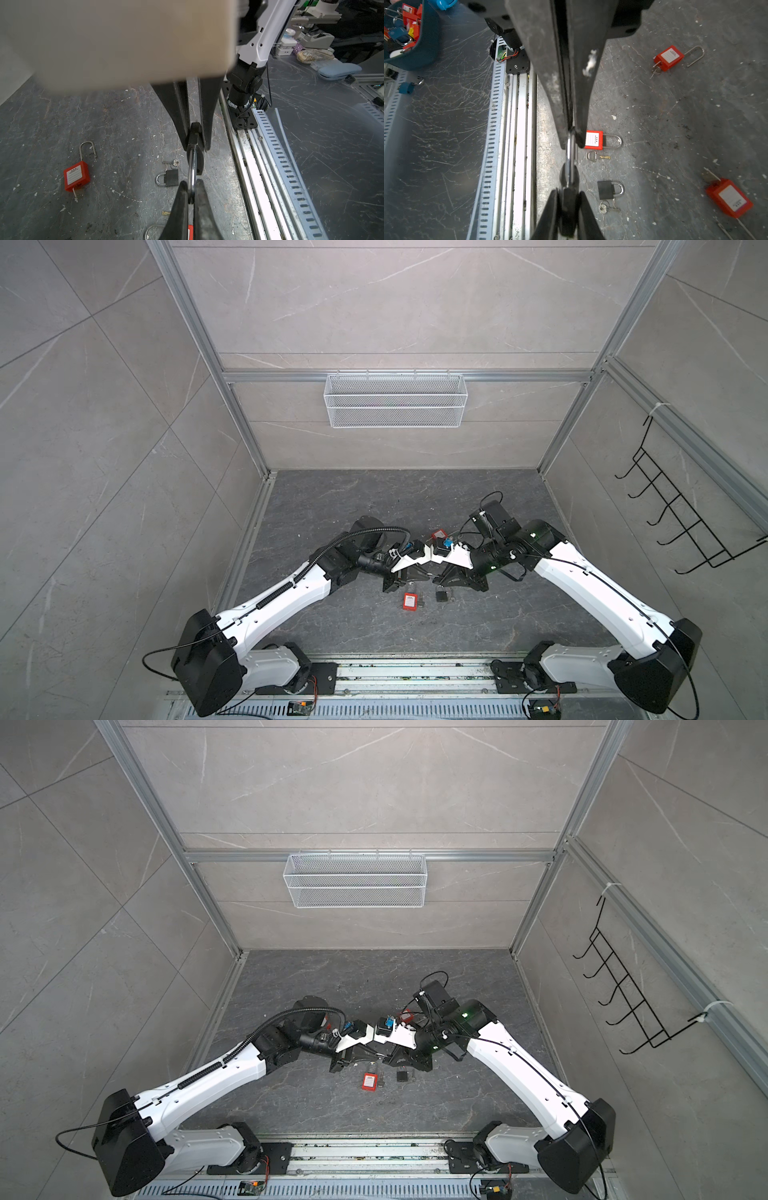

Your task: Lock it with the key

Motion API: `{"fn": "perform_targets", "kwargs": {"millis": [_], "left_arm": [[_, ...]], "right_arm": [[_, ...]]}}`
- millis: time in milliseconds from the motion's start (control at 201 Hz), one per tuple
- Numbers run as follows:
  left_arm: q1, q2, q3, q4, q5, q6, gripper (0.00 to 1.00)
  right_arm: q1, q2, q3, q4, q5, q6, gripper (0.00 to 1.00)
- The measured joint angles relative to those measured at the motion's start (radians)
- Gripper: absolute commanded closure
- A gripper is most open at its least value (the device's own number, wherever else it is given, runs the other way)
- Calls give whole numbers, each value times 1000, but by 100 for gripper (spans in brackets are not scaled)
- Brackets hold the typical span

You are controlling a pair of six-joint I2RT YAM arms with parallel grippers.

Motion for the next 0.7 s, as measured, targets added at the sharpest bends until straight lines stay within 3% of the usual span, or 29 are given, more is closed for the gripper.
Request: {"fn": "perform_targets", "kwargs": {"millis": [697], "left_arm": [[-12,6,-38,70,-4,-49,100]], "right_arm": [[26,-24,-36,62,33,25,100]]}}
